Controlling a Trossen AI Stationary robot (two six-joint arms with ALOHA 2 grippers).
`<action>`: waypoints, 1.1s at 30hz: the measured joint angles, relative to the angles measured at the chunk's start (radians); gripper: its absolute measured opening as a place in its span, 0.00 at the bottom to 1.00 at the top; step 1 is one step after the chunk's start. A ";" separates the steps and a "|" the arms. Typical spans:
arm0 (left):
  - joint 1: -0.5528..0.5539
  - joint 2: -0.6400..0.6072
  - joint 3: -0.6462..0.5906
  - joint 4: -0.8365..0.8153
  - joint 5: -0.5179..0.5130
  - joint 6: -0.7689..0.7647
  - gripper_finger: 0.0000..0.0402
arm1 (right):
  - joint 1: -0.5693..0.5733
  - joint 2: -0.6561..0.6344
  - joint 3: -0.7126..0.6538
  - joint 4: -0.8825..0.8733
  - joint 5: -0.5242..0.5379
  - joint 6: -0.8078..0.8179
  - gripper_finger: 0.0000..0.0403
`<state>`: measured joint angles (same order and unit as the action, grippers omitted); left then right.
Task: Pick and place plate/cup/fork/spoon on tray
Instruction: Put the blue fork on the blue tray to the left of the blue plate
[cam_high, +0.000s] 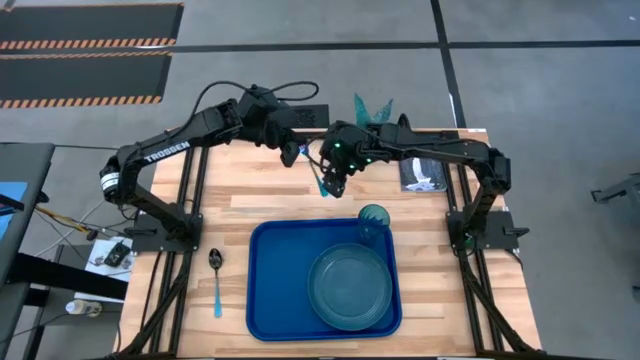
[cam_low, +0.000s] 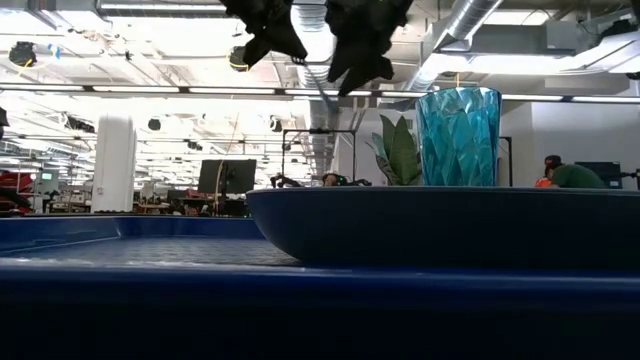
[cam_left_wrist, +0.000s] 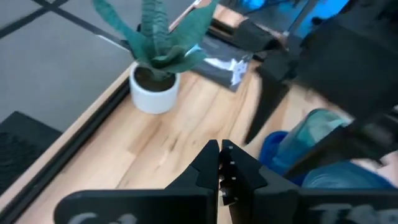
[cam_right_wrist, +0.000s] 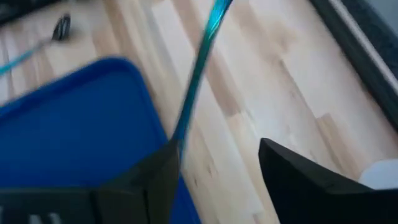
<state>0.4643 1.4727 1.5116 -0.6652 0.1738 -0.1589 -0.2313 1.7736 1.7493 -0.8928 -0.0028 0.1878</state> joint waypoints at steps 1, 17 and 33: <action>0.007 0.000 0.000 -0.009 0.001 0.012 0.00 | 0.000 -0.007 0.000 -0.020 0.000 -0.011 0.62; -0.108 -0.042 -0.175 -0.121 0.249 0.085 0.00 | -0.086 -0.529 -0.001 -0.239 -0.036 0.035 0.63; -0.486 -0.081 -0.598 0.314 0.072 -0.303 0.00 | -0.084 -0.898 -0.210 -0.244 0.186 0.234 0.63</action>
<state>-0.0216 1.3914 0.9139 -0.3517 0.2453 -0.4619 -0.3157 0.8755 1.5394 -1.1370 0.1837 0.4218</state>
